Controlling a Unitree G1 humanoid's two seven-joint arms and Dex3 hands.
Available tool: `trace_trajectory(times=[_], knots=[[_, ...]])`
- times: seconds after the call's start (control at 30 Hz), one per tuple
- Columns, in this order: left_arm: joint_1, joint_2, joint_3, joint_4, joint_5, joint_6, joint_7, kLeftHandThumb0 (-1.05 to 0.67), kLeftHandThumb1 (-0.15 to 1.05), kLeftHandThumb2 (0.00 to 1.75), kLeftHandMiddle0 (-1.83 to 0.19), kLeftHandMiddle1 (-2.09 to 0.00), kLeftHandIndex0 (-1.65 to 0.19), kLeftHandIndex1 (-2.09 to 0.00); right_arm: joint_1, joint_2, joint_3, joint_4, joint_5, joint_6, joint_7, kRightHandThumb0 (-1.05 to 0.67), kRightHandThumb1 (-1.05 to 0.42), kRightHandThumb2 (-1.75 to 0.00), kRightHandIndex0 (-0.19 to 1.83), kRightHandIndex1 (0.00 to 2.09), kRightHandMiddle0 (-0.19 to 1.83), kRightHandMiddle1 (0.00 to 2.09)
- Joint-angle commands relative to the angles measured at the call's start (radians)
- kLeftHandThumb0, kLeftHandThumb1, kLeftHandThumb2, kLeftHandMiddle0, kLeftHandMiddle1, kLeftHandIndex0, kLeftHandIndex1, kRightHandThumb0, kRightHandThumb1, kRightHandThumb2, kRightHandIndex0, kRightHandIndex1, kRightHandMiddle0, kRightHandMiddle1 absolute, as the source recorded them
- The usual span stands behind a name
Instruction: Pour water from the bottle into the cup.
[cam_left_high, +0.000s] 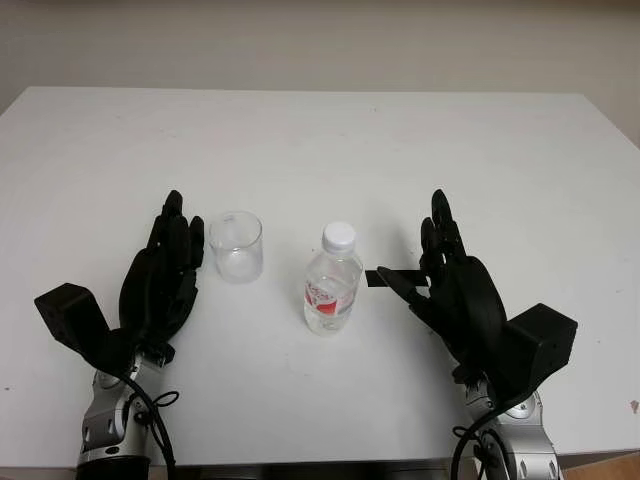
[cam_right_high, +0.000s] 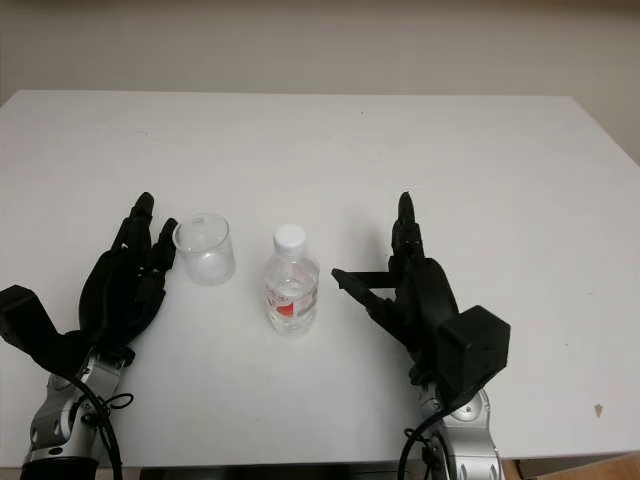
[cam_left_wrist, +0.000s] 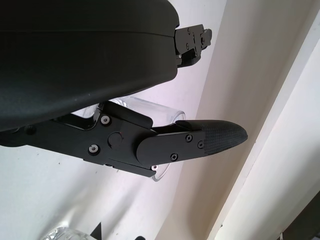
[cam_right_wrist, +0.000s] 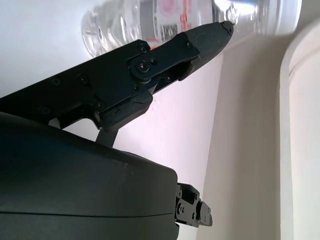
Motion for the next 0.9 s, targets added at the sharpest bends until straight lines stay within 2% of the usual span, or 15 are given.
trace_trajectory(times=[0.0,0.13,0.27,0.43,0.63,0.87], knots=[[-0.025,0.003,0.003,0.012,0.002,-0.007,0.000,-0.72,1.05,0.48,0.14,-0.06,0.15,-0.05,-0.012,-0.023,0.017,-0.074,0.015,-0.005,0.035,-0.88,-0.87,-0.05,-0.19,0.00,-0.19,0.00],[-0.032,0.001,0.002,0.025,0.008,-0.015,0.002,-0.73,1.05,0.48,0.14,-0.06,0.14,-0.05,0.003,-0.034,0.054,-0.156,0.014,0.004,0.071,-0.93,-0.85,-0.05,-0.19,0.00,-0.19,0.00],[-0.037,-0.002,0.005,0.027,0.005,-0.015,0.006,-0.73,1.05,0.48,0.14,-0.05,0.14,-0.05,0.018,-0.020,0.090,-0.130,0.005,-0.054,0.083,-0.94,-0.85,-0.05,-0.19,0.00,-0.19,0.00],[-0.040,0.000,0.007,0.021,-0.001,-0.010,0.001,-0.72,1.05,0.47,0.14,-0.05,0.14,-0.06,-0.011,0.022,0.128,0.027,0.006,-0.111,0.091,-0.90,-0.86,-0.06,-0.19,0.00,-0.19,0.00],[-0.034,-0.004,0.008,0.011,-0.003,-0.009,0.008,-0.72,1.05,0.46,0.14,-0.05,0.14,-0.06,-0.073,0.054,0.128,0.225,-0.014,-0.186,0.083,-0.90,-0.87,-0.06,-0.19,0.00,-0.19,0.00],[-0.031,-0.008,0.009,0.009,-0.001,-0.016,0.012,-0.73,1.05,0.43,0.14,-0.05,0.14,-0.06,-0.128,0.066,0.131,0.344,-0.027,-0.225,0.087,-0.91,-0.88,-0.06,-0.19,0.00,-0.19,0.00]])
